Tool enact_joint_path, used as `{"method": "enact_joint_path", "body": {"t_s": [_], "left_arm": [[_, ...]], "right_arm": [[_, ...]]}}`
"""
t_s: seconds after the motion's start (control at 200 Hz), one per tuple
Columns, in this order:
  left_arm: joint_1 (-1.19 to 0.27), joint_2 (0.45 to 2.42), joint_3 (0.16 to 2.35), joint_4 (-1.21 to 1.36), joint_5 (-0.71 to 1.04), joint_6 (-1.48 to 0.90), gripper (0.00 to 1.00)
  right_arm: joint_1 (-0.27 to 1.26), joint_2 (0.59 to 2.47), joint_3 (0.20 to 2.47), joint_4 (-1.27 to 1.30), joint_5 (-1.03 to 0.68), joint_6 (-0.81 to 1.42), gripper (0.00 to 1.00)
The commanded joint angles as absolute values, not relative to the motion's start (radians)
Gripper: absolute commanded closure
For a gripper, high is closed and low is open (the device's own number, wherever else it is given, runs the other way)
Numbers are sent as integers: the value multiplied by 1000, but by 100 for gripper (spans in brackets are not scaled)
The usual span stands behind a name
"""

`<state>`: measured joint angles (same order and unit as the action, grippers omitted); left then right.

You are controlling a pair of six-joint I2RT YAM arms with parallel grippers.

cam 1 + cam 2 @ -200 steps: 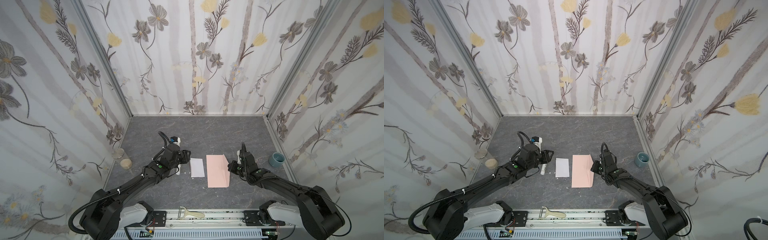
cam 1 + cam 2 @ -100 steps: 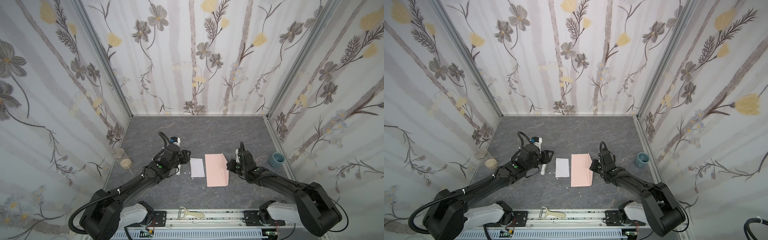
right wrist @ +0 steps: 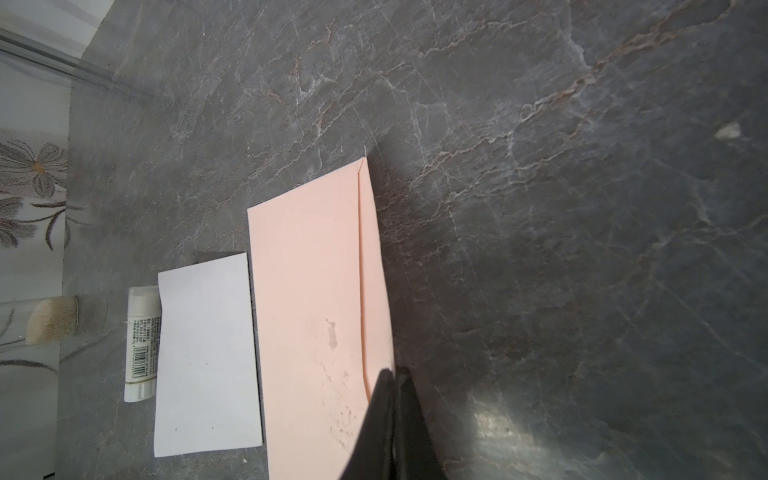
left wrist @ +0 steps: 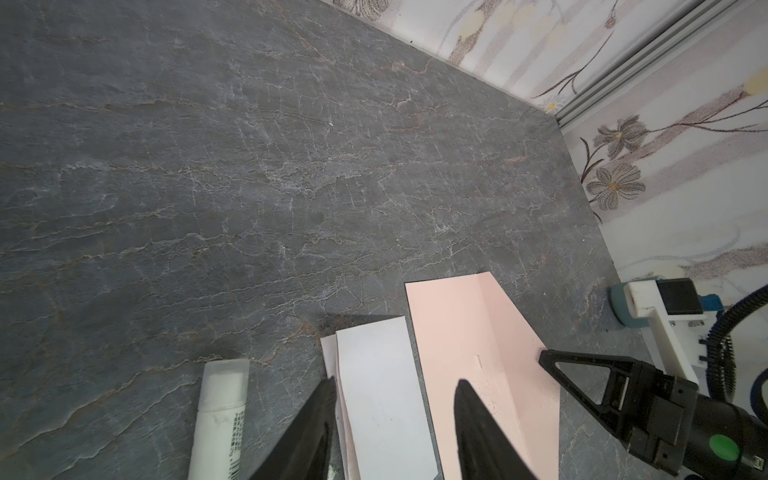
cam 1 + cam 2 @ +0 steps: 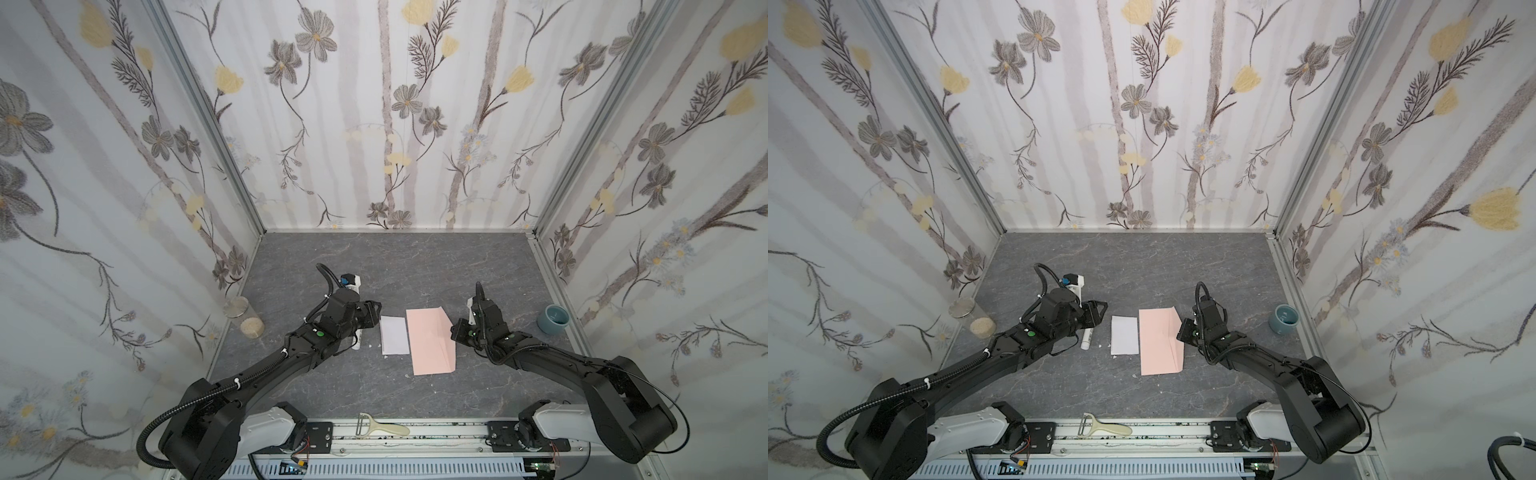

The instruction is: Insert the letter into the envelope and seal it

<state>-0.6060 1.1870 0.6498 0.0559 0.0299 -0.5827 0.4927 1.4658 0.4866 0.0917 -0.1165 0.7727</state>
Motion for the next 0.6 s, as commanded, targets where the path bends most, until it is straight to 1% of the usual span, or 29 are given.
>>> {"method": "enact_joint_path", "body": {"t_s": [0.0,0.075,0.17,0.23,0.275,0.32,0.395,0.545,0.595], "left_arm": [[-604,1183,648,79,23,-587,52],[-604,1184,649,78,21,-586,52],[-604,1188,652,78,21,-585,52],[-604,1190,653,78,23,-585,52],[-604,1191,653,78,24,-584,52],[-604,1190,653,78,24,-584,52],[-604,1190,653,78,25,-581,52],[-604,1199,646,77,54,-571,52],[-603,1201,641,77,69,-568,50]], "right_arm": [[497,1458,486,124,-98,773,100],[499,1450,479,122,-95,780,100],[502,1438,468,125,-94,788,95],[505,1434,463,122,-94,793,87],[507,1429,459,119,-94,797,83],[510,1421,455,117,-94,801,76],[513,1405,452,108,-88,805,66],[510,1368,469,58,-54,786,58],[507,1355,476,40,-46,774,56]]}}
